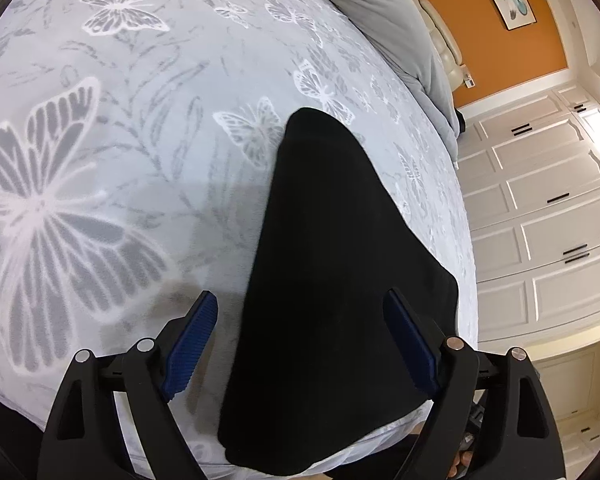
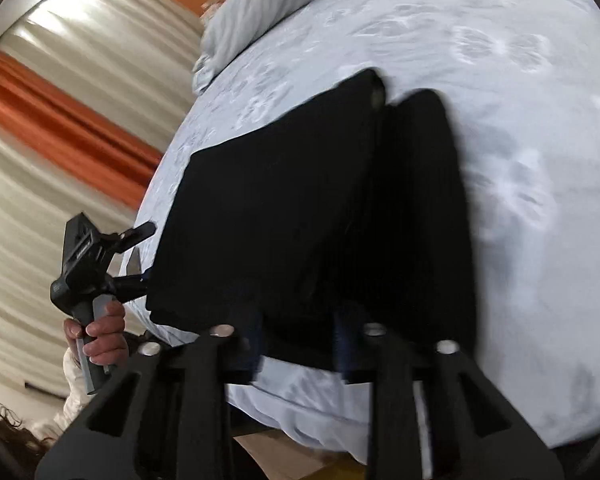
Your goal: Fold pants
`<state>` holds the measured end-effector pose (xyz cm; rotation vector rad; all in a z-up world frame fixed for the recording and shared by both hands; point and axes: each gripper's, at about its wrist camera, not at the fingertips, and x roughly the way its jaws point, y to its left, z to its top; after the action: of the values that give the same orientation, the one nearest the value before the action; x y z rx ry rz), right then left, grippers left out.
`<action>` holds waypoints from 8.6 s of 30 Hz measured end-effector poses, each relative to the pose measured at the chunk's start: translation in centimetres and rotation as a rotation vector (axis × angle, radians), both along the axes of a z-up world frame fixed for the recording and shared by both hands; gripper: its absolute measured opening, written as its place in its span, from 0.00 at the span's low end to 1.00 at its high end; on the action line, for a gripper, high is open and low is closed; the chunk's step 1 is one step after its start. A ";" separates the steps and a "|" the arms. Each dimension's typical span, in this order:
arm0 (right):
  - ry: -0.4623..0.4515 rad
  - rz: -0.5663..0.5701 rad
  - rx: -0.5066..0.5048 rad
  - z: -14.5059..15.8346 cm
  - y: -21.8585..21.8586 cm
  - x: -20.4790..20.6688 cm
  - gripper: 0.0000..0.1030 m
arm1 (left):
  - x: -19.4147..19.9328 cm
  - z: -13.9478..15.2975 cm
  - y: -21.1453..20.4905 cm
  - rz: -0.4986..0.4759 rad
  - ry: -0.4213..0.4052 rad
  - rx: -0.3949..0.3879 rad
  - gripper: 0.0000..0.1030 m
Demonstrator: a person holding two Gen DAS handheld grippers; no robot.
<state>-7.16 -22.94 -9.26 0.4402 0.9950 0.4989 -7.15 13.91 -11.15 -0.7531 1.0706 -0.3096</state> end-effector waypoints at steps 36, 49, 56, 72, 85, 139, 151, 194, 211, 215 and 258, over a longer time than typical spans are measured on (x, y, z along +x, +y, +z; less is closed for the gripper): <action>0.083 -0.170 -0.107 -3.1 -3.3 2.0 0.90 | 2.3 -0.8 -12.6 -0.126 -0.088 0.537 0.90; 0.058 -0.201 -0.038 -3.9 -3.2 3.1 0.96 | 3.7 -2.3 -12.1 -0.100 -0.054 0.434 0.95; -0.032 -0.237 -0.067 -3.8 -2.5 2.6 0.96 | 3.1 -2.7 -10.9 -0.019 -0.123 0.337 0.95; 0.038 -0.174 0.123 -4.6 -3.3 4.2 0.44 | 2.9 -3.4 -10.2 -0.091 -0.184 0.146 0.92; -0.123 -0.084 0.163 5.5 -0.1 -0.9 0.38 | -1.2 6.7 -9.0 -0.141 -0.241 0.170 0.31; -0.079 -0.160 0.093 -4.4 -4.8 38.2 0.64 | 38.3 -0.3 -6.0 0.045 -0.316 0.200 0.68; -0.073 -0.152 -0.110 -3.3 -6.3 34.5 0.54 | 36.9 -1.4 -6.2 -0.112 -0.099 0.187 0.44; -0.337 -0.337 -0.227 6.7 -3.0 15.5 0.91 | 17.6 9.7 -9.0 -0.016 -0.387 0.713 0.84; -0.370 -0.306 -0.419 0.1 0.7 14.8 0.95 | 17.5 0.7 -9.4 0.003 -0.308 0.848 0.84; -0.309 -0.309 -0.422 -1.6 0.2 16.0 0.95 | 18.4 -0.4 -9.9 -0.012 -0.315 0.861 0.84; -0.284 -0.367 -0.524 -2.9 0.8 15.5 0.95 | 18.6 -1.1 -10.2 0.050 -0.400 0.852 0.85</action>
<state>8.34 -22.09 -12.18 0.0699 0.7108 -0.0393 11.43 3.74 -12.23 0.0533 0.6971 0.0554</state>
